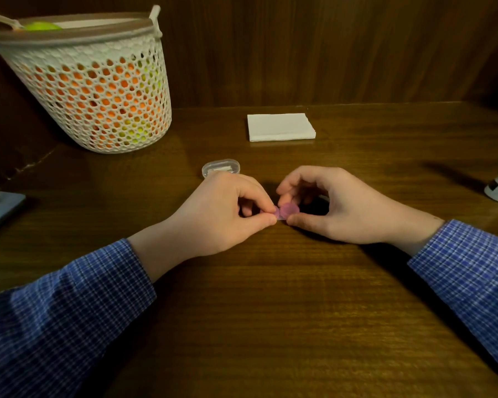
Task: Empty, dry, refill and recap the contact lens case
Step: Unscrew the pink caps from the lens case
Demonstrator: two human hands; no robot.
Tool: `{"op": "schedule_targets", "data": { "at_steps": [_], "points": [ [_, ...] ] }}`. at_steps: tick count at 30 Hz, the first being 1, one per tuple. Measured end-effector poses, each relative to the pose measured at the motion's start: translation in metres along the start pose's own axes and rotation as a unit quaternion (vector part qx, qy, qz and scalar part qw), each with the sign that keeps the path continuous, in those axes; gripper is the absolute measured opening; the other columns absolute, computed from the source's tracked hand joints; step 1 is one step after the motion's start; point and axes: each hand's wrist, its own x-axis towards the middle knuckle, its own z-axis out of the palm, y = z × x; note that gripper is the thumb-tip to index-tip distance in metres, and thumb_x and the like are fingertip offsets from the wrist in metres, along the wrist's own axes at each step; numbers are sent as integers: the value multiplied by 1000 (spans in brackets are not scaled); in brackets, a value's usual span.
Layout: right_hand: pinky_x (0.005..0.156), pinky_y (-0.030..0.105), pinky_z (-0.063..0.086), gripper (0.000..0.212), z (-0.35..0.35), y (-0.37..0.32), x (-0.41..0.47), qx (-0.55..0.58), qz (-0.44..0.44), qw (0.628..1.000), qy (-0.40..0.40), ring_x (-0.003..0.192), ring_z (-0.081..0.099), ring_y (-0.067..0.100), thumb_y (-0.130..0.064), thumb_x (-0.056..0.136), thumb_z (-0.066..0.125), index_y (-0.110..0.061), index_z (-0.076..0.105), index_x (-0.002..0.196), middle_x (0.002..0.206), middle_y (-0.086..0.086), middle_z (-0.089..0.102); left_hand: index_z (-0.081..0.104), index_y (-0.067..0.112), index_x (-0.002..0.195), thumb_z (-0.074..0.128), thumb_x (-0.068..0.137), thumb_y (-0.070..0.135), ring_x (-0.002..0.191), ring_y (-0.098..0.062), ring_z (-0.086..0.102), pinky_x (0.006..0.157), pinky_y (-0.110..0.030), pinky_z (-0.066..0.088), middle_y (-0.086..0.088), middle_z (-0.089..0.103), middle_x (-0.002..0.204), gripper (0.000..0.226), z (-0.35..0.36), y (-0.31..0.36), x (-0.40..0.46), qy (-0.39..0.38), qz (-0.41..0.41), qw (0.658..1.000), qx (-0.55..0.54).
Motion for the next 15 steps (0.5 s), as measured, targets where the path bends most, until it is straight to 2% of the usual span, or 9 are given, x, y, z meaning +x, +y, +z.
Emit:
{"op": "schedule_targets", "data": {
  "at_steps": [5,11,13,15],
  "points": [
    [82,25,58,47,3,-1,1,-37,13,999,33,94,66,1,-45,76,82,-27,66,116,99,-14,69,81,32,97,80,87,28,81,-8,67,64,-15,52,17,74,98,11,0,0,0,4,6,1000,3],
    [85,18,57,41,-1,2,0,9,1,1000,8,97,71,3,-18,84,84,-24,64,120,101,-13,74,81,33,98,80,87,28,80,-9,67,64,-15,52,17,74,98,12,0,0,0,4,3,1000,0],
    [87,20,57,41,-1,3,-1,5,-3,1000,7,100,69,3,-19,84,83,-24,64,120,103,-14,73,81,32,98,80,87,28,81,-8,67,64,-15,52,17,74,98,12,0,0,0,6,3,1000,1],
    [86,22,58,43,0,1,0,-7,-2,1000,9,101,68,3,-29,82,84,-27,64,120,105,-14,71,81,32,98,80,87,27,80,-8,67,64,-14,51,17,74,98,13,0,1,-1,6,3,1000,2]
  ]
}}
